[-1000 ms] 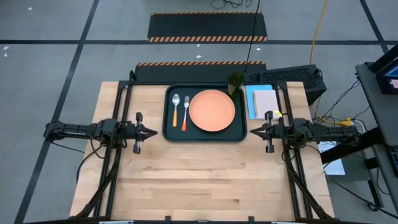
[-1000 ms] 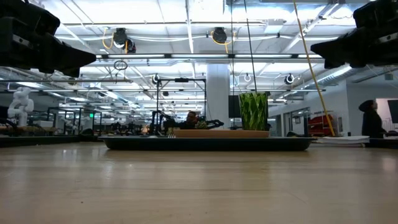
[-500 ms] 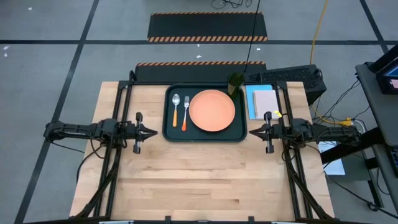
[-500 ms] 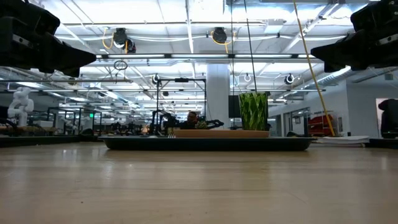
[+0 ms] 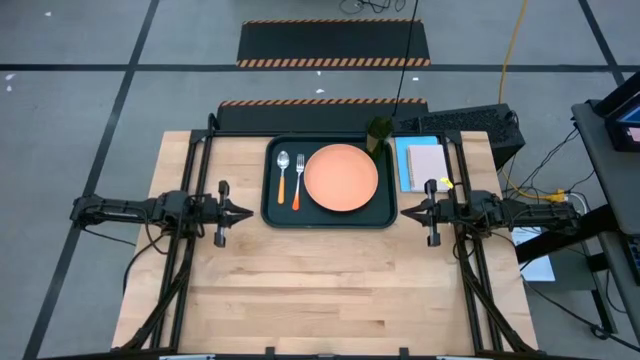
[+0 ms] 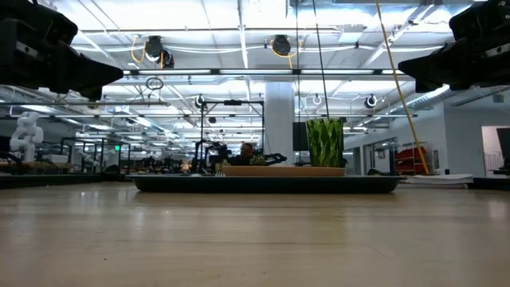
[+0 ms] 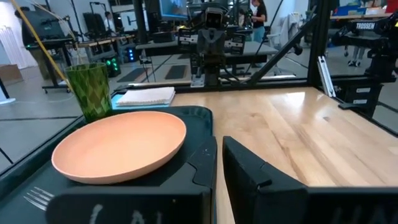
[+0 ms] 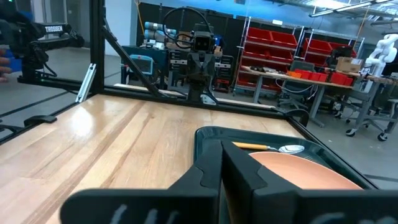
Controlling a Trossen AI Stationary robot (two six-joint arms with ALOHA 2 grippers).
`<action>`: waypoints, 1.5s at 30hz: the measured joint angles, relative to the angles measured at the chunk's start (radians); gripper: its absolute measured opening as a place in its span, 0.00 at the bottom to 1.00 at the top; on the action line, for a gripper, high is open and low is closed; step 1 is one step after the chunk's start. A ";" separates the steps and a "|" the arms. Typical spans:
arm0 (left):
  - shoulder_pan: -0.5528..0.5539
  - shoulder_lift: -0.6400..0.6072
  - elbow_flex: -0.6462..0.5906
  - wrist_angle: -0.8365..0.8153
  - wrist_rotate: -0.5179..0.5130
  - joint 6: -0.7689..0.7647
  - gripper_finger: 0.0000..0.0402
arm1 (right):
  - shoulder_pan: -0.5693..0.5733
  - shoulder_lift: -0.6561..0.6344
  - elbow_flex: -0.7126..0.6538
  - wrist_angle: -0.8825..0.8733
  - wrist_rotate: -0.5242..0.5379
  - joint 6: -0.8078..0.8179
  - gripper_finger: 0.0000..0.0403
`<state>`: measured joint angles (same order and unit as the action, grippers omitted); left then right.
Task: Pick and place plate/cup/fork/spoon on tray
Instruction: Return to Home Position
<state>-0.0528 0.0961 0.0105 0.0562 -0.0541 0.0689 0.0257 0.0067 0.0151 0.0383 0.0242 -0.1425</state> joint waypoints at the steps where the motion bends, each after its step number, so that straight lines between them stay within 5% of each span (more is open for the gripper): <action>1: 0.000 0.000 0.000 0.001 0.000 -0.008 0.08 | 0.000 0.000 0.000 0.000 0.000 0.000 0.00; 29: 0.000 0.000 0.001 -0.009 0.000 0.094 0.01 | 0.000 0.000 0.000 0.001 0.000 0.000 0.00; 45: -0.002 0.004 0.002 -0.039 0.017 0.011 0.01 | 0.000 0.000 0.000 0.001 0.000 0.000 0.00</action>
<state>-0.0547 0.0998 0.0120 0.0170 -0.0372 0.0794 0.0257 0.0067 0.0151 0.0395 0.0246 -0.1426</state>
